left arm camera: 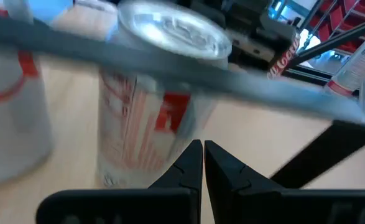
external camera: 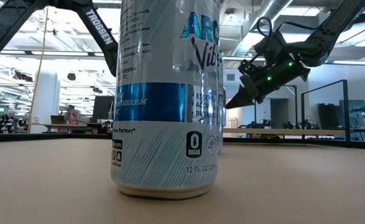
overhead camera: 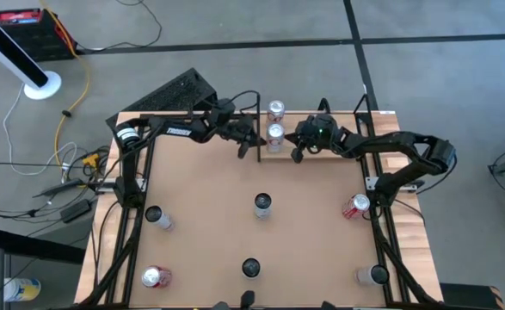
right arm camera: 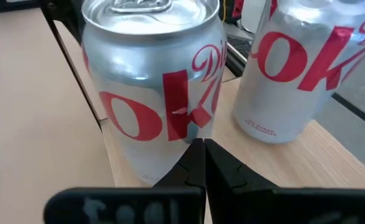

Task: Place canned beverage on shelf
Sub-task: Put the red-silver soda can on the shelf aligned with the other red-silver soda can

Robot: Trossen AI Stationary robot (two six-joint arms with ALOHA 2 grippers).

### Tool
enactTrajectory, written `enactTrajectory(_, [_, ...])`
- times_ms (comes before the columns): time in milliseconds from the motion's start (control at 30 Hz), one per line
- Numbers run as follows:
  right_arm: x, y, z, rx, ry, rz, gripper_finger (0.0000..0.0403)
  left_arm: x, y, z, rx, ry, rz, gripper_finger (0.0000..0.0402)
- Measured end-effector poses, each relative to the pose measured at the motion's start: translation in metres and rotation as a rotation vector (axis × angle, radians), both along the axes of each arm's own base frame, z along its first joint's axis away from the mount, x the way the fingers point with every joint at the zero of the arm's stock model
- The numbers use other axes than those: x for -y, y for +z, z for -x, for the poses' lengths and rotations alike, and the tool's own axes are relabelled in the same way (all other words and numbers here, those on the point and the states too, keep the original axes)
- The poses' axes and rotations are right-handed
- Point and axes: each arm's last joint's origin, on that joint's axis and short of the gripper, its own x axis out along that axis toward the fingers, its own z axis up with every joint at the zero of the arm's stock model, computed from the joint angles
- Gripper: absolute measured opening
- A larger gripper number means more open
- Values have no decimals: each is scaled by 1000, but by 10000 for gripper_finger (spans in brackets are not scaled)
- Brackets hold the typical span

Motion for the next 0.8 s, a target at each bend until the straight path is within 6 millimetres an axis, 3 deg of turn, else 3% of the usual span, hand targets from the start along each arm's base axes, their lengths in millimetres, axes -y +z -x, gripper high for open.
enactTrajectory(800, [-7, -7, 0, -59, 13, -58, 22, -4, -2, -1, -60, 132, -17, 0])
